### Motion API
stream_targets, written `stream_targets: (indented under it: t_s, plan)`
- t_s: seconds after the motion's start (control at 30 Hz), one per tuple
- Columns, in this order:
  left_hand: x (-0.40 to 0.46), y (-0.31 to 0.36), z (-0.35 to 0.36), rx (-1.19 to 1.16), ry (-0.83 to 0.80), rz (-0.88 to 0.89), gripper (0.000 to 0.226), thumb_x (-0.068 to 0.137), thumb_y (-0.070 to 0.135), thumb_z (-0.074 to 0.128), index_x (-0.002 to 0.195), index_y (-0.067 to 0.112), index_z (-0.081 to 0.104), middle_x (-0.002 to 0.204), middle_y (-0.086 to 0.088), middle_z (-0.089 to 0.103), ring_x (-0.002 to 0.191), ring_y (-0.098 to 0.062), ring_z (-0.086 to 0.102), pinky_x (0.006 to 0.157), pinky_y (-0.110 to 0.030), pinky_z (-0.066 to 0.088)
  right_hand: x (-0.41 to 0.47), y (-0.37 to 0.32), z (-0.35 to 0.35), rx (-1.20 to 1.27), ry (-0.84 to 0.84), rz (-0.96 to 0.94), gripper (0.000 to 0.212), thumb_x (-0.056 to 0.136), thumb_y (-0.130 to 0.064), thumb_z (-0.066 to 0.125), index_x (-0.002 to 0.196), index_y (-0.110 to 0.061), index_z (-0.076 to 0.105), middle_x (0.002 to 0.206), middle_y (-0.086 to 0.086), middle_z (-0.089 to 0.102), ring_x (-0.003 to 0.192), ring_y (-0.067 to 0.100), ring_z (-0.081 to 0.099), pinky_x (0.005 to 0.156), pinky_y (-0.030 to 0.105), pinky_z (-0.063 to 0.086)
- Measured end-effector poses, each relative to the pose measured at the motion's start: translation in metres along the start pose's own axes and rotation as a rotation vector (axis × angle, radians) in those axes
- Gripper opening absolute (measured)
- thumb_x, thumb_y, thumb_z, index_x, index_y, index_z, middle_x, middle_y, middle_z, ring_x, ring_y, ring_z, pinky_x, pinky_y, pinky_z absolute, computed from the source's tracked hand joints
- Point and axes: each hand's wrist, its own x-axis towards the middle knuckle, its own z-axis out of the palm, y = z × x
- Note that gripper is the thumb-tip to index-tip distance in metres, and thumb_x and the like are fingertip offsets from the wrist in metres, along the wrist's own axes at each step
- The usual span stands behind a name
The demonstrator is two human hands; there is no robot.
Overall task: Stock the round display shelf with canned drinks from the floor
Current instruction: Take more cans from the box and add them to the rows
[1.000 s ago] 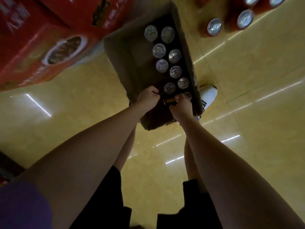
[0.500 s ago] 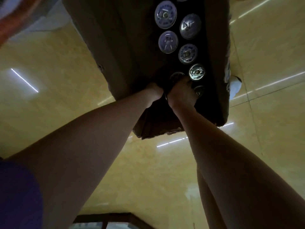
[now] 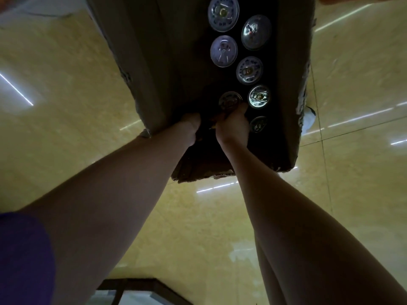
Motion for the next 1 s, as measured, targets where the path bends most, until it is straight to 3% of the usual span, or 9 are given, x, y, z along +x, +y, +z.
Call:
stream_targets:
  t_s: [0.2, 0.33, 0.43, 0.53, 0.67, 0.73, 0.83, 0.93, 1.0]
  plan:
    - [-0.018, -0.007, -0.012, 0.089, -0.031, 0.015, 0.039, 0.096, 0.040, 0.056, 0.126, 0.015, 0.058, 0.125, -0.010, 0.060, 0.113, -0.027, 0.057, 0.101, -0.042, 0.047, -0.012, -0.005, -0.007, -0.039, 0.011, 0.040, 0.044, 0.098, -0.033, 0.046, 0.130, -0.004, 0.038, 0.122, 0.022, 0.060, 0.108, 0.041, 0.060, 0.072, 0.033, 0.039]
    - [-0.048, -0.005, -0.019, 0.138, -0.065, 0.089, 0.044, 0.096, 0.035, 0.057, 0.134, 0.015, 0.051, 0.131, -0.002, 0.053, 0.116, -0.017, 0.046, 0.099, -0.032, 0.036, -0.034, -0.007, -0.031, -0.026, -0.035, 0.067, 0.038, 0.095, -0.036, 0.045, 0.121, -0.009, 0.046, 0.109, 0.021, 0.067, 0.099, 0.041, 0.064, 0.078, 0.037, 0.048]
    - [-0.084, 0.002, -0.030, 0.178, -0.082, 0.168, 0.049, 0.093, 0.038, 0.062, 0.133, 0.014, 0.049, 0.133, -0.007, 0.053, 0.119, -0.026, 0.051, 0.095, -0.043, 0.047, -0.052, -0.017, -0.063, -0.013, -0.158, 0.047, 0.039, 0.093, -0.044, 0.042, 0.099, -0.011, 0.062, 0.089, 0.013, 0.072, 0.085, 0.036, 0.070, 0.079, 0.048, 0.057]
    - [-0.135, 0.012, -0.045, 0.107, -0.097, 0.214, 0.044, 0.090, 0.041, 0.066, 0.120, 0.011, 0.053, 0.122, -0.016, 0.059, 0.105, -0.032, 0.062, 0.086, -0.046, 0.057, -0.081, -0.041, -0.102, 0.078, -0.237, 0.080, 0.030, 0.098, -0.036, 0.048, 0.076, -0.017, 0.056, 0.079, 0.005, 0.067, 0.070, 0.024, 0.069, 0.071, 0.039, 0.060]
    - [-0.218, 0.033, -0.068, -0.017, -0.120, 0.301, 0.044, 0.082, 0.032, 0.077, 0.111, 0.009, 0.053, 0.118, -0.018, 0.061, 0.101, -0.032, 0.065, 0.082, -0.045, 0.059, -0.130, -0.076, -0.150, 0.005, -0.244, -0.005, 0.027, 0.097, -0.033, 0.048, 0.077, -0.015, 0.054, 0.071, 0.010, 0.069, 0.064, 0.027, 0.072, 0.067, 0.042, 0.061]
    - [-0.268, 0.046, -0.084, -0.013, -0.138, 0.363, 0.053, 0.074, 0.029, 0.084, 0.109, 0.009, 0.050, 0.119, -0.019, 0.060, 0.101, -0.033, 0.066, 0.077, -0.047, 0.060, -0.158, -0.094, -0.178, -0.107, -0.268, -0.064, 0.017, 0.092, -0.026, 0.057, 0.091, -0.010, 0.064, 0.083, 0.011, 0.071, 0.079, 0.029, 0.071, 0.076, 0.041, 0.058]
    - [-0.334, 0.061, -0.103, 0.033, -0.167, 0.430, 0.072, 0.061, 0.032, 0.091, 0.115, 0.006, 0.052, 0.124, -0.023, 0.059, 0.102, -0.034, 0.066, 0.066, -0.040, 0.060, -0.211, -0.127, -0.236, -0.184, -0.200, -0.214, 0.028, 0.087, -0.029, 0.065, 0.104, -0.006, 0.068, 0.097, 0.012, 0.069, 0.095, 0.030, 0.065, 0.080, 0.035, 0.050]
    - [-0.424, 0.071, -0.116, 0.100, -0.270, 0.478, 0.060, 0.072, 0.035, 0.085, 0.117, 0.006, 0.058, 0.120, -0.021, 0.061, 0.107, -0.033, 0.065, 0.082, -0.042, 0.059, -0.263, -0.155, -0.289, -0.158, -0.120, -0.296, 0.036, 0.086, -0.040, 0.063, 0.097, -0.006, 0.071, 0.095, 0.015, 0.070, 0.092, 0.030, 0.065, 0.072, 0.033, 0.047]
    - [-0.490, 0.073, -0.124, 0.102, -0.338, 0.507, 0.048, 0.082, 0.028, 0.078, 0.120, 0.007, 0.057, 0.107, -0.016, 0.059, 0.090, -0.030, 0.067, 0.092, -0.046, 0.055, -0.299, -0.174, -0.322, -0.109, -0.096, -0.324, 0.035, 0.086, -0.041, 0.062, 0.090, -0.007, 0.069, 0.092, 0.017, 0.072, 0.087, 0.032, 0.067, 0.071, 0.039, 0.053]
